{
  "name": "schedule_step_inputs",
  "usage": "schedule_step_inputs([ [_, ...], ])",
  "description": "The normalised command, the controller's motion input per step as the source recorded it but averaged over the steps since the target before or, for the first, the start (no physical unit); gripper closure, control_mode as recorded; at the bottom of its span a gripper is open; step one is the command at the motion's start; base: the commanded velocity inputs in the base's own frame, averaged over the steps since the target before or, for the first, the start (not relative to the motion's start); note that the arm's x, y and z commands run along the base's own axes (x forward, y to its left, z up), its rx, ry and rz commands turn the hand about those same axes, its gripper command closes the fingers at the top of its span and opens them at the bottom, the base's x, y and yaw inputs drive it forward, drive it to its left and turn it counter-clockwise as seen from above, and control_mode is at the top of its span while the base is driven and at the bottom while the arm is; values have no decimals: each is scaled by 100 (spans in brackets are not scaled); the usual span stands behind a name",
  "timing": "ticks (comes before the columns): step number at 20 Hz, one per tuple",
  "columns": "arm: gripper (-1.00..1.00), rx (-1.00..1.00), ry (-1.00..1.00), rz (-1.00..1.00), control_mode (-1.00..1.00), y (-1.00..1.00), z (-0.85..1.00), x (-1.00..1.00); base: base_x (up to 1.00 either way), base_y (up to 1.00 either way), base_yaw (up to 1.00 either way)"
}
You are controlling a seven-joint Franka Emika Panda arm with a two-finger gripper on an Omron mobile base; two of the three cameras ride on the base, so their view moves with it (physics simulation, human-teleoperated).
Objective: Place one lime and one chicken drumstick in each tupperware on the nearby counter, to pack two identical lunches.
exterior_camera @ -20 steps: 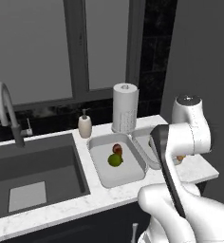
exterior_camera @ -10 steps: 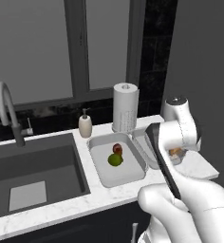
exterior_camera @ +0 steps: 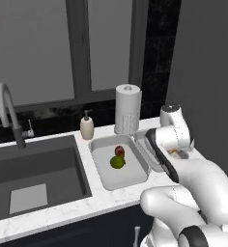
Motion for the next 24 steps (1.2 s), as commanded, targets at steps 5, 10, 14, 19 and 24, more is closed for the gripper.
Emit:
schedule_step_inputs([
  [5, 100, 0, 0, 0, -100, -24, -37, 48, 0, 0, 0],
  [10, 100, 0, 0, 0, -100, 0, -33, 57, 0, 0, 0],
  [14, 100, 0, 0, 0, -100, 0, -33, 60, 0, 0, 0],
  [19, 100, 0, 2, 0, -100, 0, -35, 59, 0, 0, 0],
  [24, -100, 0, 8, 0, -100, -10, -42, 37, 0, 0, 0],
])
